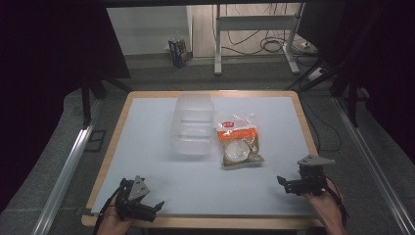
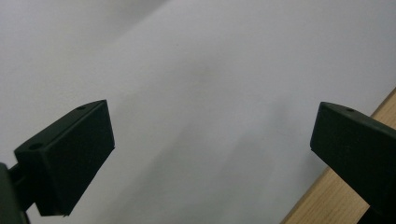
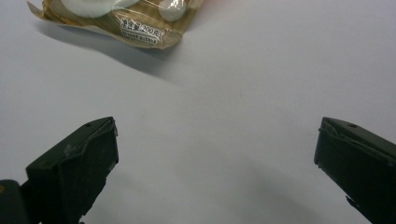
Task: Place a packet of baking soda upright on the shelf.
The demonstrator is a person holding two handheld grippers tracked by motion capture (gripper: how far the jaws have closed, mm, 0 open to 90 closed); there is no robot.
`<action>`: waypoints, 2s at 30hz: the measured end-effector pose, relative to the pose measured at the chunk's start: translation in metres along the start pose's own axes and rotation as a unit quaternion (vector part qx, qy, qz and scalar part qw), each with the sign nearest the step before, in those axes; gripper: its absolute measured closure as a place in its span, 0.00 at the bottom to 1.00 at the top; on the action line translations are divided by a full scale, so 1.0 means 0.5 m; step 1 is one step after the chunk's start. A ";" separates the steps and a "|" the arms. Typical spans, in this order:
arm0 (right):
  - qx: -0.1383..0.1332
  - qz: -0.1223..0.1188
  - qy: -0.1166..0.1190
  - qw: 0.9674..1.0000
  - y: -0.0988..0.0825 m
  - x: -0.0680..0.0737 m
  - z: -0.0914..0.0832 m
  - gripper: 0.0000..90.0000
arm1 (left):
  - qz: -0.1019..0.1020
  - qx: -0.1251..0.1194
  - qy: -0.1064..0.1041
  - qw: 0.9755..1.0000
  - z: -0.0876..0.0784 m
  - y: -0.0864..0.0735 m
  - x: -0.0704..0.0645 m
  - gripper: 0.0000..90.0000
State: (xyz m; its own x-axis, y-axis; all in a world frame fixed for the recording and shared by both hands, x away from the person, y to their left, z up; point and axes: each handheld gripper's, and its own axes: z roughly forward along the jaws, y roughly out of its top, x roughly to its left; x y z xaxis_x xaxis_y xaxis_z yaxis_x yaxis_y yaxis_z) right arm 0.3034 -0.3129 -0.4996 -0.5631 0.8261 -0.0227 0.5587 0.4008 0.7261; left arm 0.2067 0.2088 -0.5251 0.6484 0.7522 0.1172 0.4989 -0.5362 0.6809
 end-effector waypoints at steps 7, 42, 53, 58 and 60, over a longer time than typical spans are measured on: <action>0.016 -0.006 0.000 1.000 -0.003 0.000 0.012 0.00 | -0.004 -0.005 -0.004 1.000 -0.002 -0.002 0.005 0.00; 0.008 -0.024 -0.008 1.000 0.045 0.045 0.026 0.47 | 0.006 0.003 -0.004 1.000 0.002 0.000 -0.001 0.00; 0.018 -0.058 0.007 0.998 0.064 0.048 0.030 0.70 | 0.014 0.009 -0.002 1.000 0.004 0.001 -0.005 0.00; 0.018 -0.050 0.014 0.998 0.072 0.045 0.039 0.72 | 0.022 0.013 0.000 1.000 0.005 0.002 -0.007 0.00; 0.020 -0.047 0.019 0.998 0.076 0.044 0.046 0.75 | 0.022 0.012 0.000 1.000 0.005 0.001 -0.007 0.00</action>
State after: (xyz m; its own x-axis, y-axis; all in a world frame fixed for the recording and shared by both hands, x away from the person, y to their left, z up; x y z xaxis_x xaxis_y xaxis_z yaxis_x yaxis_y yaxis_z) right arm 0.3262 -0.2706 -0.4882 -0.6370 0.7683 -0.0629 0.5258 0.4927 0.6933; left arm 0.2061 0.2049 -0.5267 0.6698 0.7280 0.1463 0.4843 -0.5777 0.6571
